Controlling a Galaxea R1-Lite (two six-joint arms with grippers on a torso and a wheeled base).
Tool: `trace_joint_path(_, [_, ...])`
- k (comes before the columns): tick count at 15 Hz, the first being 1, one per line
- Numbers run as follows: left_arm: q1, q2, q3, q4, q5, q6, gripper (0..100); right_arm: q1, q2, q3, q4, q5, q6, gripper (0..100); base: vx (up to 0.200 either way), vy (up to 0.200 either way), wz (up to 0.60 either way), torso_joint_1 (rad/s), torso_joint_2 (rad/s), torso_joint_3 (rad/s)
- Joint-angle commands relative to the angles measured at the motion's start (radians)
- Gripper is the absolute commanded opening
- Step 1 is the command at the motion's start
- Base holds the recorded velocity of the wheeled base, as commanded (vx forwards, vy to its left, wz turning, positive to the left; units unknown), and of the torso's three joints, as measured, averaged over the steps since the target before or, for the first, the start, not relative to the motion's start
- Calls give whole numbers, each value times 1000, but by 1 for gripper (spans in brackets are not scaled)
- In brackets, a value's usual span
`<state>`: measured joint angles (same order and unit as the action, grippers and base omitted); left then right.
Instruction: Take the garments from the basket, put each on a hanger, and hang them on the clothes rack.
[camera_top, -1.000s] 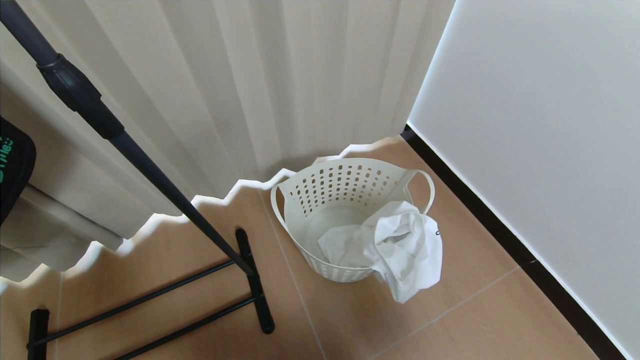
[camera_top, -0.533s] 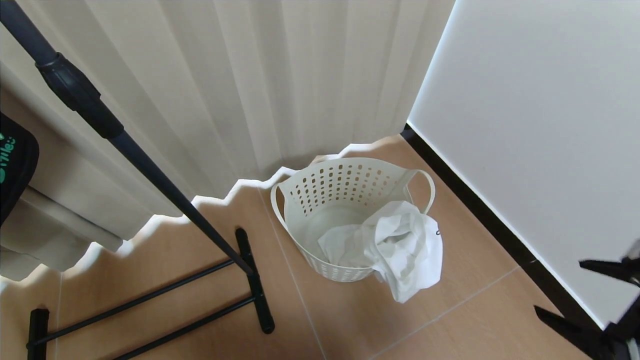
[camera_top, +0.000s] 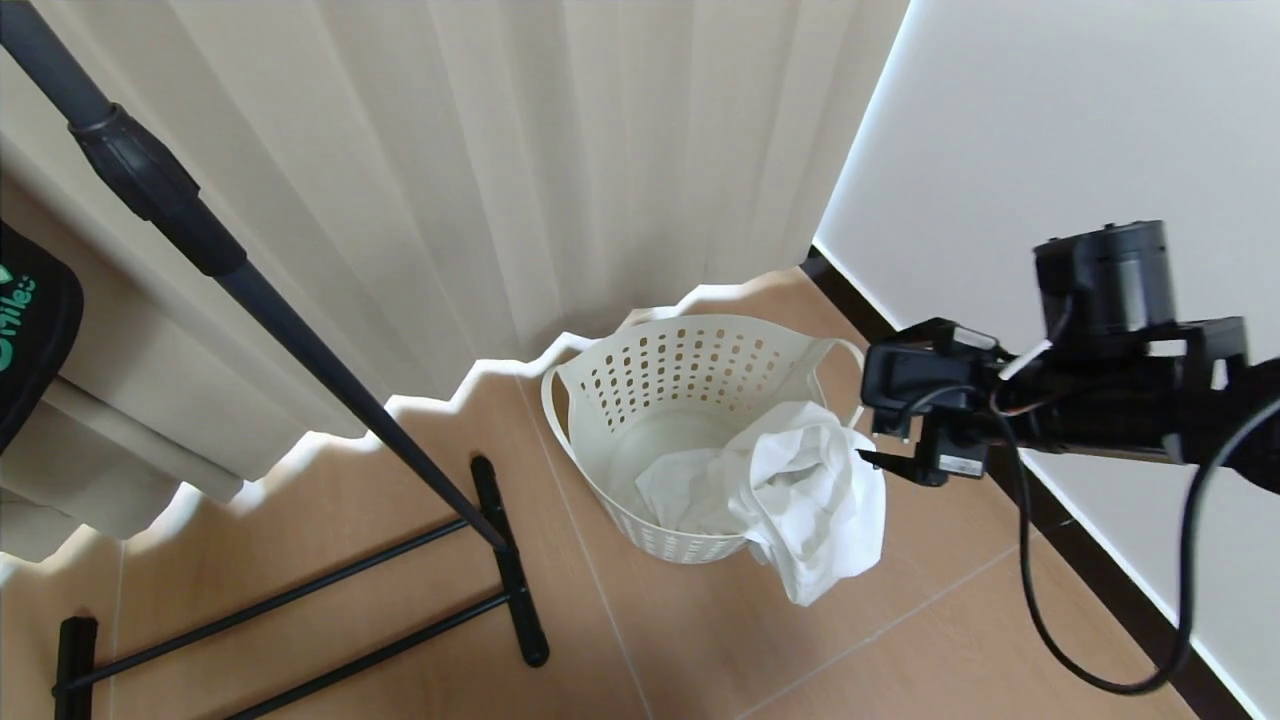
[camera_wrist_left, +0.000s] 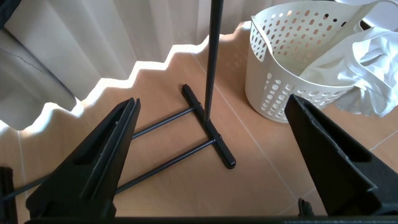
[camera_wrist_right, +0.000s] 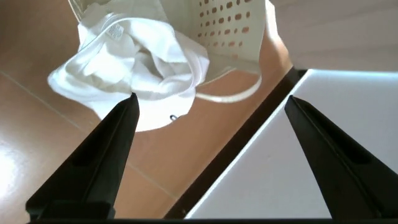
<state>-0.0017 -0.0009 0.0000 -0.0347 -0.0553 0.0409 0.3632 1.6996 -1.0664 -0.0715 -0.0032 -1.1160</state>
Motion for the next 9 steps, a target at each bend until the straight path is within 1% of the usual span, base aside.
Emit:
trace_joint_path(1, [0,1,0,-1,0,-1,100,48,207,-129,10,-31,-28,100,0,0,0,0,0,0])
trace_joint_path(2, [0,1,0,-1,0,-1,100,49,307,-218,38,-44,-28,100,0,0,0,0,0,0])
trace_joint_path(5, [0,1,0,-1,0,-1,100,33,408,-326,53,-54,-28,100,0,0,0,0,0,0])
trace_joint_path(6, [0,1,0,-1,0,-1,100,23,425,-359,84,-54,-30,100,0,0,0,0,0,0])
trace_joint_path(7, [0,1,0,-1,0,-3,100,23,445,-432,190,-54,-36,100,0,0,0,0,0,0])
trace_joint_path(8, [0,1,0,-1,0,-3,100,23,473,-529,340,-52,-38,100,0,0,0,0,0,0])
trace_joint_path(9, [0,1,0,-1,0,-3,100,23,485,-570,398,-52,-38,100,0,0,0,0,0,0])
